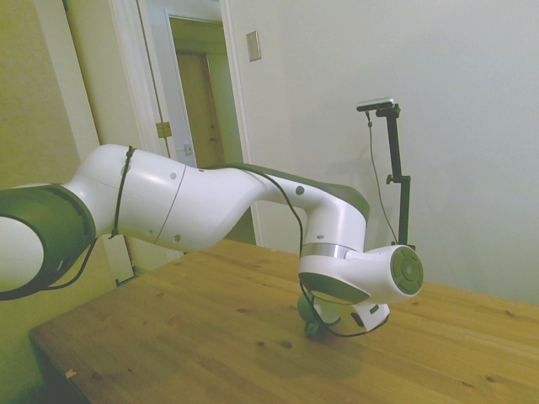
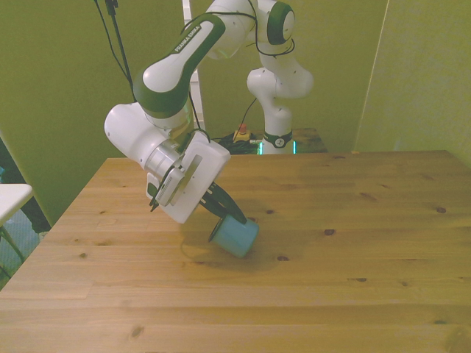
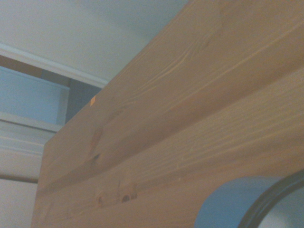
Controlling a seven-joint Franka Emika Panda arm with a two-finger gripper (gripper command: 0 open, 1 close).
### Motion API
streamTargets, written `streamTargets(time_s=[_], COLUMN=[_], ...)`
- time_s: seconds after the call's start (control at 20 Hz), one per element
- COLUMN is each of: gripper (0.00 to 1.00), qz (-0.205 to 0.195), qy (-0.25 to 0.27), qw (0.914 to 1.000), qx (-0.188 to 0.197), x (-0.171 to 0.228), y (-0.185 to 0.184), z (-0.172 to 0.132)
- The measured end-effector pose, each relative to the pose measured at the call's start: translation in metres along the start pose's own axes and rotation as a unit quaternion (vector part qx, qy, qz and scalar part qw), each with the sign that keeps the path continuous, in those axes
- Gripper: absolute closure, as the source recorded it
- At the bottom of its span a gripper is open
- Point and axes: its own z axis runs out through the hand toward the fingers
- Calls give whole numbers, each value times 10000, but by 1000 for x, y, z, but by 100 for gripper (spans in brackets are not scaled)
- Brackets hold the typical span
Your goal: Flip the mug upright
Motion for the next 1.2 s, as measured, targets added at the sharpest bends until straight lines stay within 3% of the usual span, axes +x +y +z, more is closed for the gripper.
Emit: streamTargets(time_s=[0.2, 0.4, 0.55, 0.7, 0.8, 0.9, 0.95, 1.2], gripper=[100, 100, 100, 100, 100, 100, 100, 100], qz=[-471, -997, -1423, -1857, -2039, -2061, -2054, -2022], qy=[669, 1458, 2068, 2601, 2842, 2860, 2840, 2470], qw=[9965, 9821, 9624, 9347, 9158, 9047, 9012, 9015], qx=[-196, -660, -1039, -1553, -1975, -2392, -2547, -2922], x=[-26, -79, -119, -145, -153, -155, -156, -165], y=[-30, -48, -46, -35, -29, -23, -24, -46], z=[-18, -20, -8, 3, 8, 13, 14, 10])
